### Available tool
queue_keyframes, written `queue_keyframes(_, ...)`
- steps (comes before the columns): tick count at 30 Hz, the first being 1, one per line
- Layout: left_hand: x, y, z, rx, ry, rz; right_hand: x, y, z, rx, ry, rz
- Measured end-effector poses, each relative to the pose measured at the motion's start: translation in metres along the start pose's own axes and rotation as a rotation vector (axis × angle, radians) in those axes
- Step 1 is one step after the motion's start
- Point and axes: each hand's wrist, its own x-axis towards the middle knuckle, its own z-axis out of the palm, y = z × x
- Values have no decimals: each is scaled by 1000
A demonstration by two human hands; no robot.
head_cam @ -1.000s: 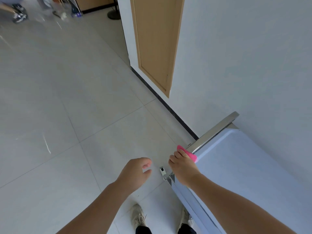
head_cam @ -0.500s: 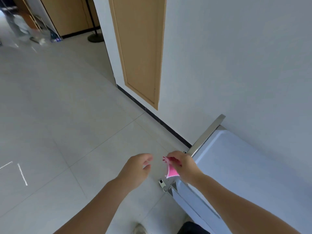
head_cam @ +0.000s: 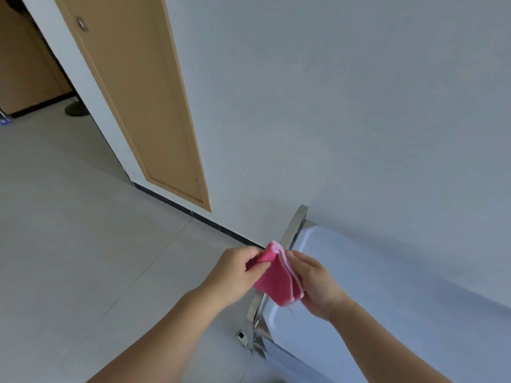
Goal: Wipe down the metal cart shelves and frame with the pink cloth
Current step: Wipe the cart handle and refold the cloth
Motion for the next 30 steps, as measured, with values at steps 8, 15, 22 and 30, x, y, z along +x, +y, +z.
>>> queue_keyframes(8, 64, 2, 1, 9, -97, 85, 16, -11, -41, -203, 62, -8)
queue_keyframes(15, 148, -15, -10, -4, -311, 222, 58, -13, -35, -88, 514, -16)
queue_keyframes(22, 208, -30, -23, 14, -714, 367, 72, -3, 13, 8, 957, -59)
queue_keyframes(30, 194, -41, -40, -17, -1042, 444, 51, 28, 87, 1, 1282, -112)
